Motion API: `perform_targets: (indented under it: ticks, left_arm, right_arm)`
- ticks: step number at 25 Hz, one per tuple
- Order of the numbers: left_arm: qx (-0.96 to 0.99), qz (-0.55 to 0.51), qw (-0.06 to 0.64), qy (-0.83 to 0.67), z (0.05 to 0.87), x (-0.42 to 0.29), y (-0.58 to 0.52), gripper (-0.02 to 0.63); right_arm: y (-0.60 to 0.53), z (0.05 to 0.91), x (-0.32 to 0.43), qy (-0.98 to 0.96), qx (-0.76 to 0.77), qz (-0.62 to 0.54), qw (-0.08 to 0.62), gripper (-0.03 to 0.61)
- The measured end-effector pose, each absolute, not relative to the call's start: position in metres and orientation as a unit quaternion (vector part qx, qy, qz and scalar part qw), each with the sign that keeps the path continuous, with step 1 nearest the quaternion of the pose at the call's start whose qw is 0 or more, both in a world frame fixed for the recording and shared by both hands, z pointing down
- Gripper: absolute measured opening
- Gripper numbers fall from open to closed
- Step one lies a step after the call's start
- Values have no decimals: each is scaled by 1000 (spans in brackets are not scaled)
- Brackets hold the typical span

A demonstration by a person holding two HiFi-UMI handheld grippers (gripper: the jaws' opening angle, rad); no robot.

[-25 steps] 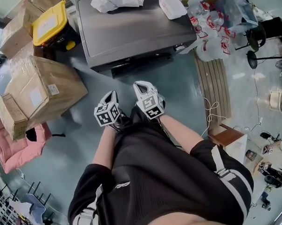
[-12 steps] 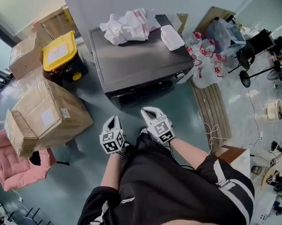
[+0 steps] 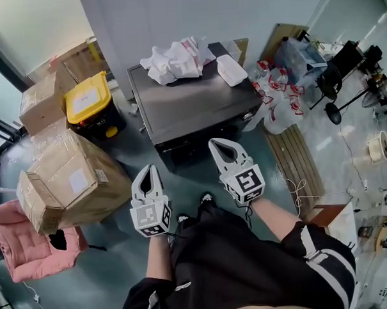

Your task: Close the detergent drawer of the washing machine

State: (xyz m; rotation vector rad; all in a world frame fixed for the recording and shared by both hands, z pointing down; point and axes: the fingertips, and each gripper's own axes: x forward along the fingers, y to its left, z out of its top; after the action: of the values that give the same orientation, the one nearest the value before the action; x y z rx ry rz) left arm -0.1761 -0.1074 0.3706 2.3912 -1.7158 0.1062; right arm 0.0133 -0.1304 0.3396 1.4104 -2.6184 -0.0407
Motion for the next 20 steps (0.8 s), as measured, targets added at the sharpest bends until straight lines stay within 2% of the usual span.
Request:
perform_targets:
  ticks: [6,14,20]
  left_arm:
    - [816,17,21,-577,307,-169,-95,6]
    - [805,10,0,-593,289,-189,-95,5]
    - [802,-5,-3,-597,278,-172,-103,5]
  right_arm:
    - [-101,310,13,-875,477,-35,78,5]
    - [-102,283,0,-880,467,-62,63,5]
    - [-113,275,-8,-894,438,-69,63,5]
